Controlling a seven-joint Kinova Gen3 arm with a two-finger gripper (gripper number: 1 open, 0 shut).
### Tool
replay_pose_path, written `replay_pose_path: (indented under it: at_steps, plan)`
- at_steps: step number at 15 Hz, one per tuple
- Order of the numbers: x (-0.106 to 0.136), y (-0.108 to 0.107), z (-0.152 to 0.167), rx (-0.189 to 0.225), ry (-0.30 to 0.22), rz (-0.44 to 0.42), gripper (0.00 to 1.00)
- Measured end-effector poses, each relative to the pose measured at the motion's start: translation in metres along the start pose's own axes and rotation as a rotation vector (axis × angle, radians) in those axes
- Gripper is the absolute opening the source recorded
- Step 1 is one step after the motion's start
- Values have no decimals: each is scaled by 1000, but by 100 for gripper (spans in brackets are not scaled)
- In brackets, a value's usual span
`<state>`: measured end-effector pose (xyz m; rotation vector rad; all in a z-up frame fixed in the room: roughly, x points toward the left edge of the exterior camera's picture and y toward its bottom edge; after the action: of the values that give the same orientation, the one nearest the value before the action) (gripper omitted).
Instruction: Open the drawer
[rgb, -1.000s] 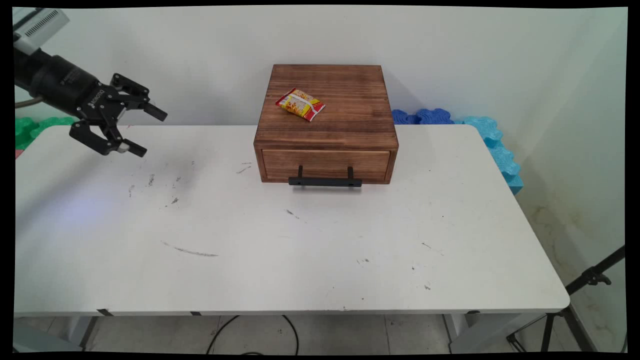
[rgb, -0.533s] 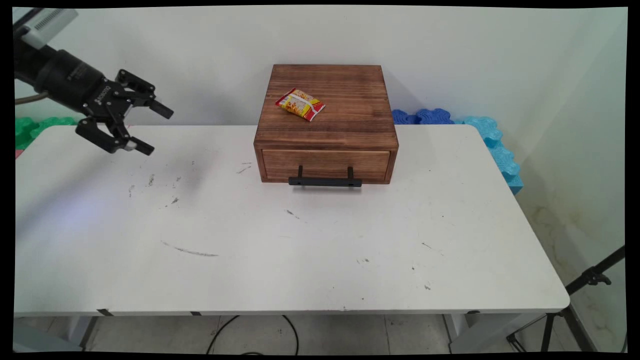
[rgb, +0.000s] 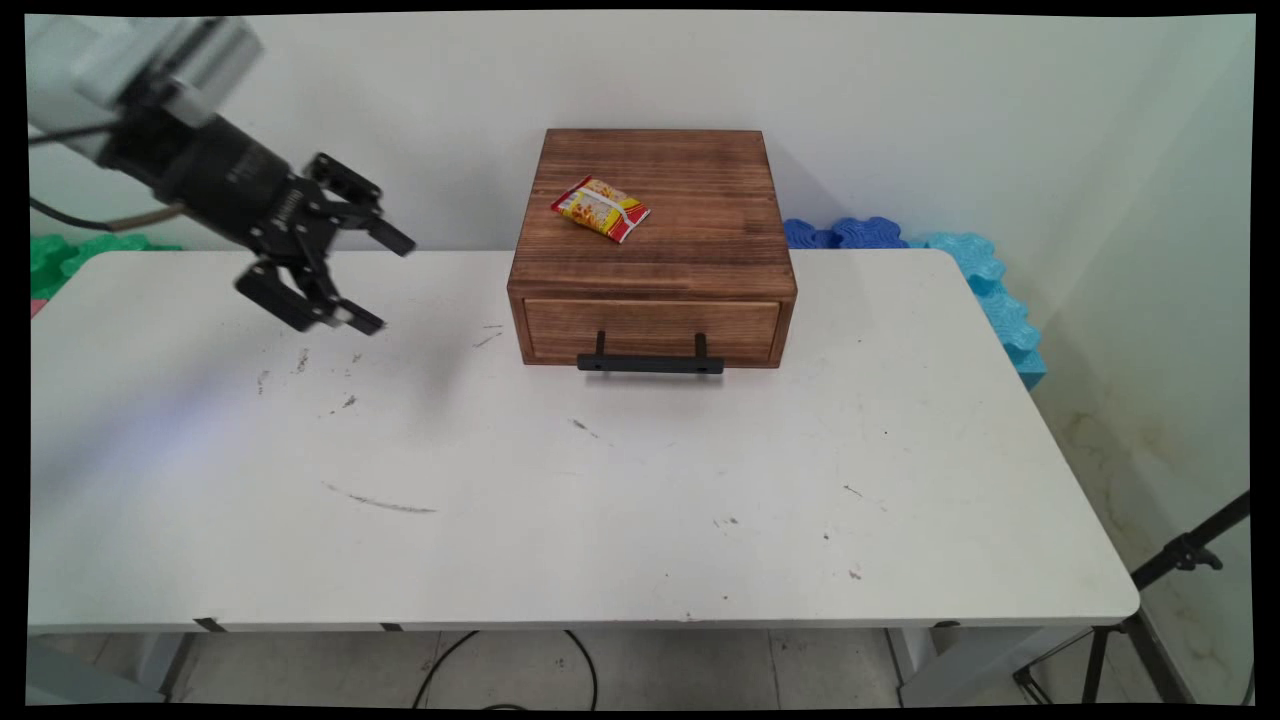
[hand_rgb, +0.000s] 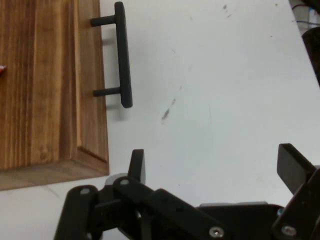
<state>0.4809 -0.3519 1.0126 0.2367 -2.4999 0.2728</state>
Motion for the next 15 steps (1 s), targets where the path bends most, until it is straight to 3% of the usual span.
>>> replay_pose_path:
  at_steps: [9, 15]
  plan:
    - [84, 13, 83, 25, -95, 20, 100]
    - [110, 10, 118, 47, -107, -1, 100]
